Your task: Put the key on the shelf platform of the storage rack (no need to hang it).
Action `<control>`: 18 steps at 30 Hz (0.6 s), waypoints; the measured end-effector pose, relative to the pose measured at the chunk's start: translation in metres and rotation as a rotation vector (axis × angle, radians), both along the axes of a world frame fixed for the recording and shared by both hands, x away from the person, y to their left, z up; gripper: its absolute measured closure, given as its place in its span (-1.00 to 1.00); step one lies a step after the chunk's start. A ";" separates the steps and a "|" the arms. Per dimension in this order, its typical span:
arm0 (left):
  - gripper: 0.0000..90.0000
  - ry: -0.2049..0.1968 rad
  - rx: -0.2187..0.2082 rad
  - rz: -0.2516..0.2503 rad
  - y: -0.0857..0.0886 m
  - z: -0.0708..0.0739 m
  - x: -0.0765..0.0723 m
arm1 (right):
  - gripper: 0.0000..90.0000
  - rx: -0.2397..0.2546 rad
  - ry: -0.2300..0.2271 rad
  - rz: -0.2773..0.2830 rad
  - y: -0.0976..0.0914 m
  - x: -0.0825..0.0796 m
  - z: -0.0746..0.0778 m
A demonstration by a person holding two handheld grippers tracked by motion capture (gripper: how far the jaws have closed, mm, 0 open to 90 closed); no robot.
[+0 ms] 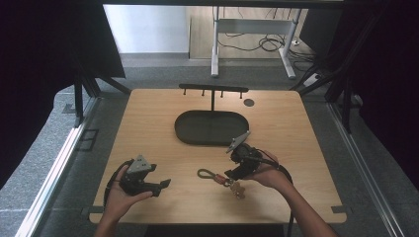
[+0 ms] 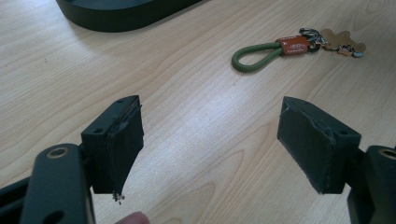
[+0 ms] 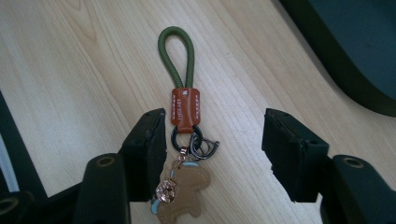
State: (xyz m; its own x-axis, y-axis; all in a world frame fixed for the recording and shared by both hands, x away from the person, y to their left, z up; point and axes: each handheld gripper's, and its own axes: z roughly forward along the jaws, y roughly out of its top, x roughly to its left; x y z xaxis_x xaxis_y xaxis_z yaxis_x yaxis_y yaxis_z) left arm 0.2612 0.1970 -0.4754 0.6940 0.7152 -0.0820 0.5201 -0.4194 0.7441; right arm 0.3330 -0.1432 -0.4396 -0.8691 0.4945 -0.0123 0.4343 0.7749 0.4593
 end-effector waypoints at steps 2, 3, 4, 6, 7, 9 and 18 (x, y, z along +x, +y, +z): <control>-0.49 0.002 -0.001 0.002 0.000 0.000 0.000 | -0.03 -0.008 0.007 0.003 0.003 0.001 -0.004; -0.49 0.004 -0.001 0.002 0.000 0.000 0.000 | -0.02 -0.013 0.012 0.008 0.005 0.001 -0.005; -0.49 0.005 -0.001 0.002 0.000 0.000 0.000 | -0.02 -0.019 0.017 0.011 0.006 0.002 -0.007; -0.49 0.009 0.001 0.001 0.000 -0.001 0.000 | 0.00 -0.028 0.027 0.015 0.008 0.003 -0.010; -0.49 0.009 0.002 0.000 -0.001 -0.001 0.000 | 0.01 -0.028 0.030 0.016 0.009 0.003 -0.011; -0.49 0.008 0.002 -0.002 -0.001 -0.001 0.000 | 0.02 -0.033 0.037 0.018 0.010 0.004 -0.013; -0.49 0.009 0.005 -0.005 -0.002 -0.001 0.000 | 0.07 -0.047 0.057 0.038 0.018 0.004 -0.022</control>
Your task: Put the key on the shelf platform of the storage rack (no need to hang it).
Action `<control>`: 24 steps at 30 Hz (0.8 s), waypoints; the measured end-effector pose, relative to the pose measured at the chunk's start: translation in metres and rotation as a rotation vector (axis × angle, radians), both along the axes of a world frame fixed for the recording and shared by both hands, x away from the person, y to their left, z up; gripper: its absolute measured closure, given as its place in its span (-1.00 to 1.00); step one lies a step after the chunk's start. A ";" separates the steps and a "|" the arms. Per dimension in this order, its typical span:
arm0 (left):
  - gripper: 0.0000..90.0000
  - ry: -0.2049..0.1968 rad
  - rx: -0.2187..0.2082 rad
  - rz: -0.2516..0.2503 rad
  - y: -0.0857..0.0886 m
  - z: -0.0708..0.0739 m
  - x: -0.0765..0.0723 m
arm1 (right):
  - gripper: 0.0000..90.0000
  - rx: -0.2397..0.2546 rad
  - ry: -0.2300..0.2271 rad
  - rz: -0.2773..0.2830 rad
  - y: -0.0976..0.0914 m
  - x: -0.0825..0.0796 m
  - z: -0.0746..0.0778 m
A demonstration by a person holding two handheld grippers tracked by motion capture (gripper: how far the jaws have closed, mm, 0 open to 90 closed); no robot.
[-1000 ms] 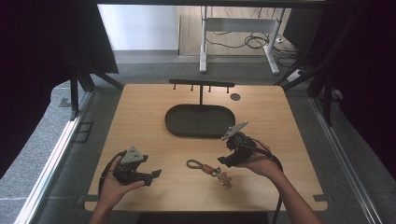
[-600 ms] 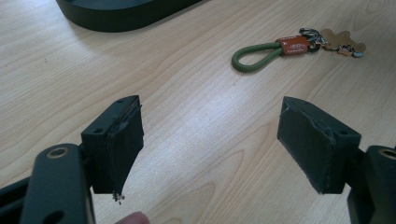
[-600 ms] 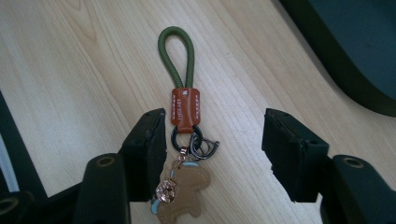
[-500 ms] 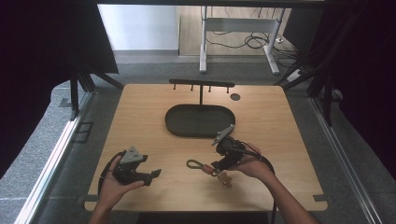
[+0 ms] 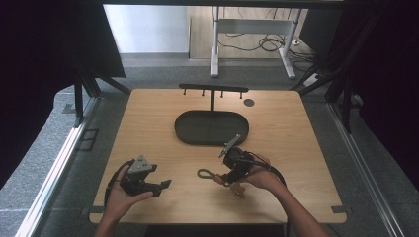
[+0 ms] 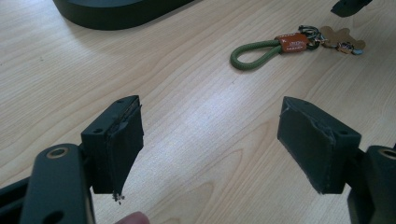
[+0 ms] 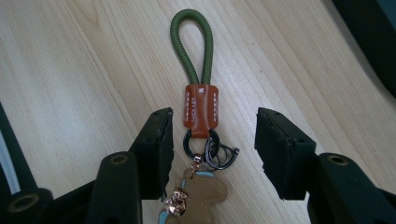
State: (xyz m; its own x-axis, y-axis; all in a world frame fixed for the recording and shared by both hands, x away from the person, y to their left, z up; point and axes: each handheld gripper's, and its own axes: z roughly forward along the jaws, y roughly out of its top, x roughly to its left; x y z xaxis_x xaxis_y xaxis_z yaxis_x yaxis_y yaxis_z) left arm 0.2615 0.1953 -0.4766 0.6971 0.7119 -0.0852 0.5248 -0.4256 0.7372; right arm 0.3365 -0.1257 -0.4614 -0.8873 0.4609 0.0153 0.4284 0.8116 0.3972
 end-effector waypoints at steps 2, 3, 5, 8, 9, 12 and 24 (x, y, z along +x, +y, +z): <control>-0.49 0.000 0.001 0.000 0.000 0.000 0.000 | 0.09 -0.007 -0.002 0.005 0.002 0.000 -0.002; -0.49 -0.001 -0.001 0.001 0.001 0.000 0.000 | 0.10 -0.010 -0.004 0.009 0.004 0.001 -0.003; -0.49 -0.003 0.001 0.000 0.001 0.001 0.000 | 0.12 -0.013 -0.001 0.016 0.006 0.001 -0.006; -0.49 -0.003 0.000 0.000 0.001 0.001 0.000 | 0.13 -0.025 0.009 0.022 0.009 0.001 -0.010; -0.49 -0.003 0.003 -0.002 0.001 0.001 0.000 | 0.14 -0.028 0.011 0.025 0.010 0.001 -0.012; -0.49 0.000 0.003 -0.003 0.000 0.000 0.000 | 0.14 -0.037 0.016 0.031 0.012 0.001 -0.015; -0.49 -0.001 0.007 -0.009 -0.001 0.000 0.000 | 0.18 -0.072 0.038 0.050 0.019 0.001 -0.029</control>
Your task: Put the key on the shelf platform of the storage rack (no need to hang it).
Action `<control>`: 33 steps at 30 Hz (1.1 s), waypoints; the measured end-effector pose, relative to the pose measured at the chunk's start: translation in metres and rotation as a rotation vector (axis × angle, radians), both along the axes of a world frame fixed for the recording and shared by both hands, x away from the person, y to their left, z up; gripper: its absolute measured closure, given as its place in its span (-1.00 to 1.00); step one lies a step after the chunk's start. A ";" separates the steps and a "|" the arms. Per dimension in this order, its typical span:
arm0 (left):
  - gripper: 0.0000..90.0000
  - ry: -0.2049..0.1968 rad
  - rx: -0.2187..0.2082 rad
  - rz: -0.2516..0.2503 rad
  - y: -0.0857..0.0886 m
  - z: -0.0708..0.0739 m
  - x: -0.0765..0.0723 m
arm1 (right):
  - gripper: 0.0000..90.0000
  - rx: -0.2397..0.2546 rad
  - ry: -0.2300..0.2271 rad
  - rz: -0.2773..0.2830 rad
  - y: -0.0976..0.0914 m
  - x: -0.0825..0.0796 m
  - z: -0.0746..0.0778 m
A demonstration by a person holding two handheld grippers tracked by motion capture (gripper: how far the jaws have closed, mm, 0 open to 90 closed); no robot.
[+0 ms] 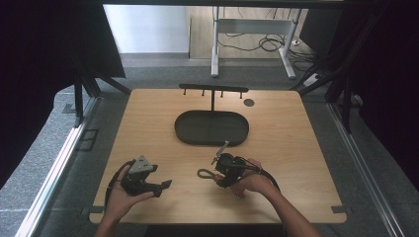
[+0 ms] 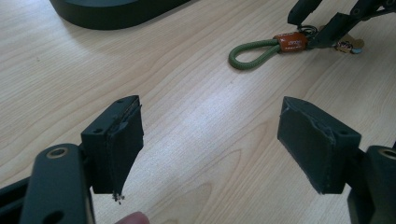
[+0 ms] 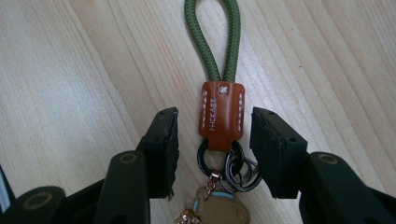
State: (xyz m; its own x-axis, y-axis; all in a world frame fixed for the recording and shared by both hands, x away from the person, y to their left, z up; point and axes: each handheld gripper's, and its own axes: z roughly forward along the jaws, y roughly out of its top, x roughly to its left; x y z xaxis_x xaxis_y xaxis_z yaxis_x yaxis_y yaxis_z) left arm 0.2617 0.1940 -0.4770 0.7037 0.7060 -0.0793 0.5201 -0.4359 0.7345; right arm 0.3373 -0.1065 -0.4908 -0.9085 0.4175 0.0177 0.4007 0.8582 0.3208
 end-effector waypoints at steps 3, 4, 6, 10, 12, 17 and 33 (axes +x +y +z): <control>-0.49 0.001 0.001 0.000 0.000 0.000 0.000 | 0.18 -0.009 0.000 0.007 0.002 0.000 -0.002; -0.49 0.001 0.001 0.000 0.000 0.000 0.000 | 0.18 -0.011 0.001 0.006 0.002 0.000 -0.003; -0.49 0.001 0.001 -0.001 0.000 0.000 0.000 | 0.18 -0.017 0.004 0.007 0.003 0.000 -0.004; -0.49 0.001 0.001 -0.001 0.000 0.000 0.000 | 0.19 -0.023 0.011 0.008 0.005 0.001 -0.007; -0.49 0.003 0.000 0.001 -0.001 0.000 0.000 | 0.19 -0.030 0.014 0.010 0.006 0.001 -0.008; -0.49 0.002 0.000 0.001 0.000 0.000 0.000 | 0.20 -0.034 0.010 0.014 0.006 0.001 -0.009; -0.49 0.003 0.000 0.000 -0.001 -0.001 0.000 | 0.35 -0.066 0.014 0.020 0.009 0.001 -0.013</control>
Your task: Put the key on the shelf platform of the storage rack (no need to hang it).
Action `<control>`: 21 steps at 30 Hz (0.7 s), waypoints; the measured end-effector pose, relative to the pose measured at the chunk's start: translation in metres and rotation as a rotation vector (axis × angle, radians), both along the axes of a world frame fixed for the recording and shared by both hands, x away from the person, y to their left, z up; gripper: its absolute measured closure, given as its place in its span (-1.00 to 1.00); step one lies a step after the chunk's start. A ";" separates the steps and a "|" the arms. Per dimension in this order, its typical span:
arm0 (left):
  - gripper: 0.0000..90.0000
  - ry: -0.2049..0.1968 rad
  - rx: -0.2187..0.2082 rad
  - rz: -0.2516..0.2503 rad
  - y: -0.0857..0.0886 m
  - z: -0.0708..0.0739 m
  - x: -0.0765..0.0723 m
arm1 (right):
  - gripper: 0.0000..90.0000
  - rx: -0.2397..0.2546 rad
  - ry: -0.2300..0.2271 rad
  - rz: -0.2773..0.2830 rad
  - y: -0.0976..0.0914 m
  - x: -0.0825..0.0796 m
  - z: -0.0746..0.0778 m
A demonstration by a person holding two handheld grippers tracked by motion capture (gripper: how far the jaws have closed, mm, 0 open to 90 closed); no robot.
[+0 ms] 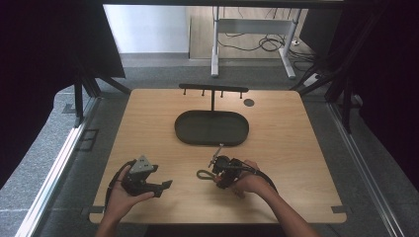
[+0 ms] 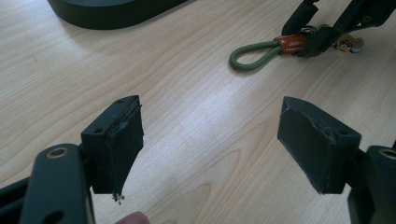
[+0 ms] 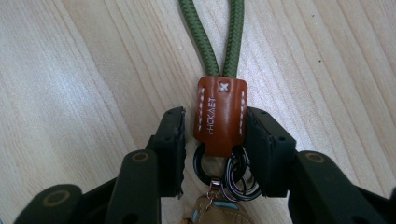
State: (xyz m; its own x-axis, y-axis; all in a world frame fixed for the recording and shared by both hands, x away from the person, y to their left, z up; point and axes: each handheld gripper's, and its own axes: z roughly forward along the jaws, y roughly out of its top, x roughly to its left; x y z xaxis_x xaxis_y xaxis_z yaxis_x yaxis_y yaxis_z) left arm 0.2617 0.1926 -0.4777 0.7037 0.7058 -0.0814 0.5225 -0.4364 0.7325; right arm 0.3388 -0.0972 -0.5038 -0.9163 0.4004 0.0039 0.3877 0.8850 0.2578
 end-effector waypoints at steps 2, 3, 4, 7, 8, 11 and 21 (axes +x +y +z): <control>-0.49 0.001 -0.001 0.001 0.000 0.000 0.000 | 0.45 0.001 0.000 -0.001 0.000 0.001 0.000; -0.49 0.002 -0.001 0.001 0.000 0.000 0.000 | 0.45 -0.001 0.004 -0.002 -0.001 0.001 0.001; -0.49 0.001 -0.001 0.001 0.000 0.000 0.000 | 0.46 -0.001 0.005 -0.003 -0.001 0.001 0.001; -0.49 0.000 -0.001 0.001 0.000 0.000 0.000 | 0.47 -0.003 0.006 0.000 0.000 0.001 0.001; -0.49 -0.001 -0.001 0.002 0.000 0.000 0.000 | 0.47 -0.004 0.008 0.001 0.000 0.002 0.001; -0.49 -0.001 -0.001 0.003 0.001 0.000 0.000 | 0.48 -0.002 0.008 0.002 0.000 0.002 0.003; -0.49 -0.003 -0.003 0.002 0.001 0.001 0.000 | 0.48 0.038 -0.028 -0.004 -0.009 0.002 0.035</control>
